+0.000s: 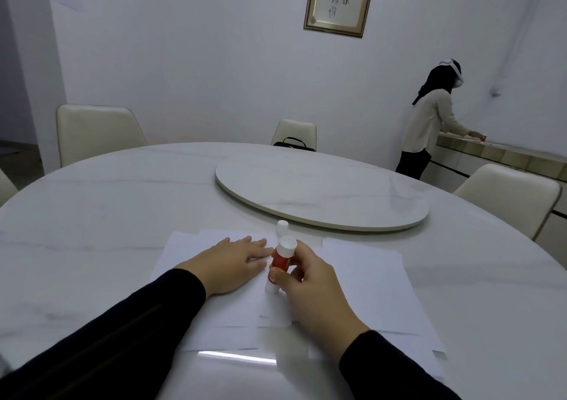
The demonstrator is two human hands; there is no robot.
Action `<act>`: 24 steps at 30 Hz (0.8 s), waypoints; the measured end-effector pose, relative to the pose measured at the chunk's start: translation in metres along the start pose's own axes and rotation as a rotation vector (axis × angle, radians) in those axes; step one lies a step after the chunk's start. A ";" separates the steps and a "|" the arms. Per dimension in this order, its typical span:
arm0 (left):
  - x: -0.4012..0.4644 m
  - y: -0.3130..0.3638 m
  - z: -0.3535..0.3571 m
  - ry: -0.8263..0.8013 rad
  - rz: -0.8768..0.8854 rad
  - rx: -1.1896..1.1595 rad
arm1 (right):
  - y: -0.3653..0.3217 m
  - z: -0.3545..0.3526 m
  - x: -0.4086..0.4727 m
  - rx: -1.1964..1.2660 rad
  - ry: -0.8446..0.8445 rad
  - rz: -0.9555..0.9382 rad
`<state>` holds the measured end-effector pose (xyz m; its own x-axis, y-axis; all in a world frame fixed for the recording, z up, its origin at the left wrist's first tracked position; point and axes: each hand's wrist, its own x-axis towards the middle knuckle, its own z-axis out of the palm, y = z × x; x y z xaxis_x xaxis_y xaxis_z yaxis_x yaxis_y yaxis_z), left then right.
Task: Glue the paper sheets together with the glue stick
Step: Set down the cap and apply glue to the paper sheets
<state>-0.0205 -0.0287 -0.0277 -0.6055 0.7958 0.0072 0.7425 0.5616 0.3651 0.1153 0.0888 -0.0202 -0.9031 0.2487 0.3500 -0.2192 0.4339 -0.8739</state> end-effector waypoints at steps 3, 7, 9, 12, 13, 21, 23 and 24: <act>0.001 -0.001 0.001 0.004 -0.025 0.012 | -0.004 -0.003 -0.015 -0.027 -0.020 0.006; 0.001 -0.001 0.002 0.009 -0.035 0.015 | -0.008 -0.007 -0.030 -0.069 -0.053 0.044; 0.001 -0.001 0.002 0.013 -0.039 0.023 | -0.009 -0.008 -0.035 -0.065 -0.069 0.071; 0.001 -0.002 0.003 0.022 -0.038 0.035 | -0.010 -0.013 -0.038 0.030 -0.099 0.138; 0.000 -0.002 0.003 0.026 -0.037 0.035 | -0.010 -0.015 -0.039 0.118 -0.135 0.172; -0.002 0.000 0.004 0.043 -0.025 -0.013 | -0.028 -0.043 0.000 0.474 0.137 0.192; -0.002 0.002 0.003 0.032 -0.028 0.011 | -0.028 -0.047 0.025 0.400 0.271 0.151; -0.002 0.003 0.003 0.031 -0.029 0.019 | -0.025 -0.045 0.037 0.342 0.303 0.142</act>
<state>-0.0156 -0.0279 -0.0294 -0.6352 0.7720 0.0256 0.7295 0.5887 0.3482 0.1041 0.1257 0.0297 -0.7957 0.5485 0.2570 -0.2562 0.0797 -0.9633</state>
